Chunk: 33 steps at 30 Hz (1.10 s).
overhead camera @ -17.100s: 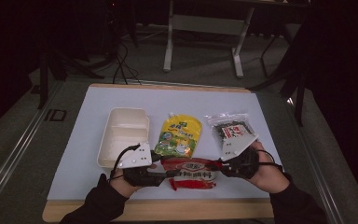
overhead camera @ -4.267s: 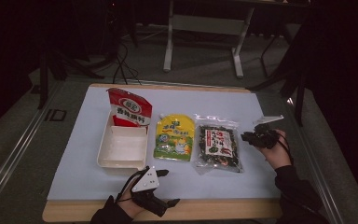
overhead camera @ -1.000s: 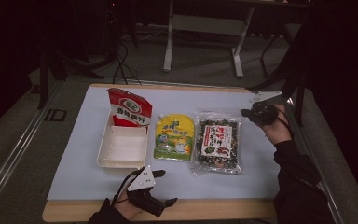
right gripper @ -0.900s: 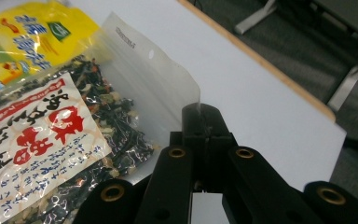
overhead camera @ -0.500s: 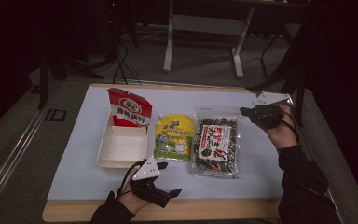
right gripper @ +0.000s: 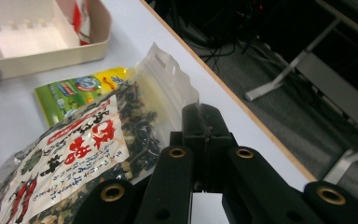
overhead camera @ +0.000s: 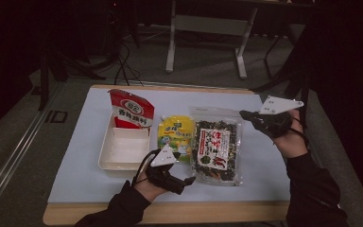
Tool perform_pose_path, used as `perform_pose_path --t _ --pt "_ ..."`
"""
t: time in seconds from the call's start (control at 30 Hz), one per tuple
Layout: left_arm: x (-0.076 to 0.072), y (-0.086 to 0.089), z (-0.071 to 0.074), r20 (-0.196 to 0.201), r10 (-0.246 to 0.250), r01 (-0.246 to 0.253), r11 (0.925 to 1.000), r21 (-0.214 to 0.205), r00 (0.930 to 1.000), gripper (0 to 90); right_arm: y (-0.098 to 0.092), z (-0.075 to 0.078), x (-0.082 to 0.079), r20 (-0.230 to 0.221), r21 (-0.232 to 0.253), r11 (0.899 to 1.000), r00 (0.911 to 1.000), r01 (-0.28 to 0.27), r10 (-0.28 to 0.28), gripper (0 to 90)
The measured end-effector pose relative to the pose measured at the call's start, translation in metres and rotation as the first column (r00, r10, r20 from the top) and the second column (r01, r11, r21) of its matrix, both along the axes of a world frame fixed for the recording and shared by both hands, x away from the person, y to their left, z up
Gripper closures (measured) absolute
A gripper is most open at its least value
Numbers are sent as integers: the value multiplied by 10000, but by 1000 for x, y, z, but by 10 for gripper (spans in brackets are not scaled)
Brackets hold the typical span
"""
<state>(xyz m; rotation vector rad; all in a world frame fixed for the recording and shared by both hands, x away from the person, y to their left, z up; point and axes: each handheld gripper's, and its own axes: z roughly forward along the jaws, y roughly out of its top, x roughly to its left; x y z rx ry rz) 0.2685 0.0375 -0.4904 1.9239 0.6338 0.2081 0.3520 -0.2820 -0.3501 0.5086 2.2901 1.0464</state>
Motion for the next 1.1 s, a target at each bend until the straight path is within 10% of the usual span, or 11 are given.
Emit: perform_pose_path --t 0.5,0.6,1.1 --pt "40 -9 4 -646 487 -454 9976 518 9967 34 3 19 -35 428 272 9920 9916 -1229 1217 900" --pt "55 -13 9 -790 -20 78 9973 733 9969 32 5 20 -40 481 214 9906 9898 -1352 1340 900" --pt "80 -11 5 -2067 -1369 1280 9902 -556 9688 340 9 23 -47 578 357 9846 9840 -1709 1687 900"
